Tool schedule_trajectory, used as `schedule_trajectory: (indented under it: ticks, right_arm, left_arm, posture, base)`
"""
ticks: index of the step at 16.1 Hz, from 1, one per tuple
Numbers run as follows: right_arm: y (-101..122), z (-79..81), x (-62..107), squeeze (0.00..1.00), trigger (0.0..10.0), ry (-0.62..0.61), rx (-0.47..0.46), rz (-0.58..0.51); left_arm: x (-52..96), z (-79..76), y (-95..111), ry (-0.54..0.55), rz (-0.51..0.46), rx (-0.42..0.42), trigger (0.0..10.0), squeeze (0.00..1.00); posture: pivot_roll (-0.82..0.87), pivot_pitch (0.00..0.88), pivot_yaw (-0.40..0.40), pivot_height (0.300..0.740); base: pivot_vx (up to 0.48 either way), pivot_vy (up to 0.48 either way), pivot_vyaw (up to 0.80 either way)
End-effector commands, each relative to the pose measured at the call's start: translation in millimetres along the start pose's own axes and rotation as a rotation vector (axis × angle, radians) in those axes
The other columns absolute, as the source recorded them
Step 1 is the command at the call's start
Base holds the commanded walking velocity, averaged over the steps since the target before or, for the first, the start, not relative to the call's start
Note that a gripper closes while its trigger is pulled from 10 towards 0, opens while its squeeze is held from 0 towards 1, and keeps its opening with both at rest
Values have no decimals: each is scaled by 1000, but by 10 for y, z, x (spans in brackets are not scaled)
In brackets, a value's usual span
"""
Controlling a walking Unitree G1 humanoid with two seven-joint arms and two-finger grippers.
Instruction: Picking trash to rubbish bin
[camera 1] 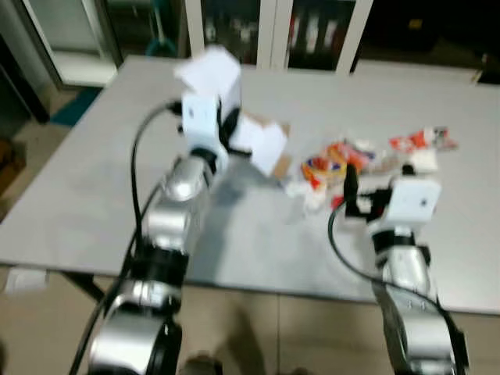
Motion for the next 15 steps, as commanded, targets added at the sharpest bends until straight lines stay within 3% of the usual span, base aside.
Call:
schedule_trajectory:
  ticks: [1,9,15]
  right_arm:
    - [36,26,5,0,10000,4,-4,-9]
    - [19,-75,-42,0,10000,-68,-75,15]
    - [-107,-338,-68,0,10000,-196,-52,57]
  left_arm:
    - [13,51,-27,12,12,4,0,0]
    - [28,129,-52,7,49,-24,0,0]
    - [251,231,-168,-24,131,-91,0,0]
  posture:
    - [202,107,-24,740]
    - [228,157,2,740]
    - [292,258,50,740]
  base:
    - [0,0,0]
    - [0,0,0]
    - [0,0,0]
Point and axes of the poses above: a point about 5 cm out from each wrist's last joint towards the gripper, its own x axis pointing back from the gripper into the wrist, its own y axis along the axis of the wrist's last joint, z = x × y, the point moved 5 cm from there along -x, pointing out of the wrist towards the gripper, and after that the axes turned 8 degrees about x, right-handed, at the moved point
